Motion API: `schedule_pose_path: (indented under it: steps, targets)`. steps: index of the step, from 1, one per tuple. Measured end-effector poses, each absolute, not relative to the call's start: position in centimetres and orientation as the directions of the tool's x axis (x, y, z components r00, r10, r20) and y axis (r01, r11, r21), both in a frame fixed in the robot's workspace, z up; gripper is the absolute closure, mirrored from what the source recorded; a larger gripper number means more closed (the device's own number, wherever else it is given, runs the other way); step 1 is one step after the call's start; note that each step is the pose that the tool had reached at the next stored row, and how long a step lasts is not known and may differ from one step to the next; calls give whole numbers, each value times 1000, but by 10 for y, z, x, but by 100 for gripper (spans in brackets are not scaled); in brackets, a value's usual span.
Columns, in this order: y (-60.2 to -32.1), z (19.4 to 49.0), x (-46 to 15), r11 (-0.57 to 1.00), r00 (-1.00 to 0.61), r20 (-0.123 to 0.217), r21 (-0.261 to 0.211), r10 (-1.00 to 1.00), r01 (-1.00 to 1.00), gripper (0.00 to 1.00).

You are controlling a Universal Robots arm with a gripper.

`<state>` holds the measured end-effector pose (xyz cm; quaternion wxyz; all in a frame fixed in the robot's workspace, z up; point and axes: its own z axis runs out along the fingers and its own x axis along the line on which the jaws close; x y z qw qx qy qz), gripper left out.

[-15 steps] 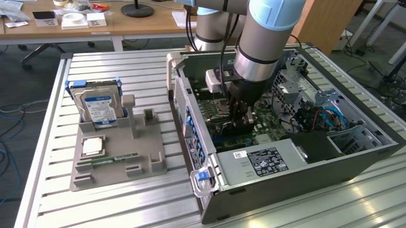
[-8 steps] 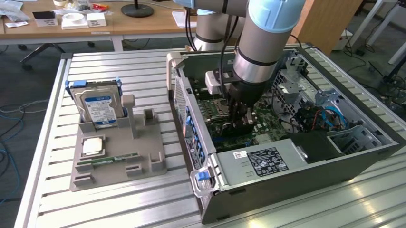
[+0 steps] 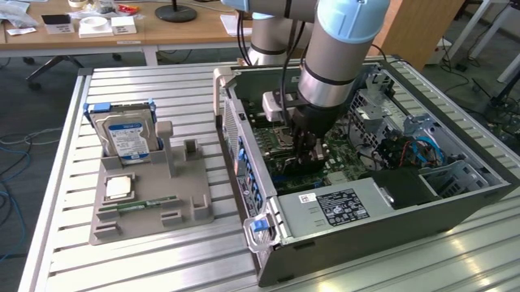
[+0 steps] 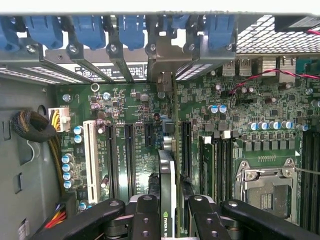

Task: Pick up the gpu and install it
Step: 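Insert the gpu into the slot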

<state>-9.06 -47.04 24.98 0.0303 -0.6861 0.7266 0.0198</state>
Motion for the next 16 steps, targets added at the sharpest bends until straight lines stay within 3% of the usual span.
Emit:
schedule_pose_path:
  steps: [11,12,14,15,16]
  targets:
    - [-470,249,-91,58,-57,-74,-14,-996,-998,73]
    - [-470,249,-91,58,-57,-73,-14,-996,-998,67]
    - [-470,249,-91,58,-57,-72,-13,-996,-998,67]
    - [-470,249,-91,58,-57,-72,-13,-996,-998,55]
    - [-470,249,-91,58,-57,-72,-13,-996,-998,55]
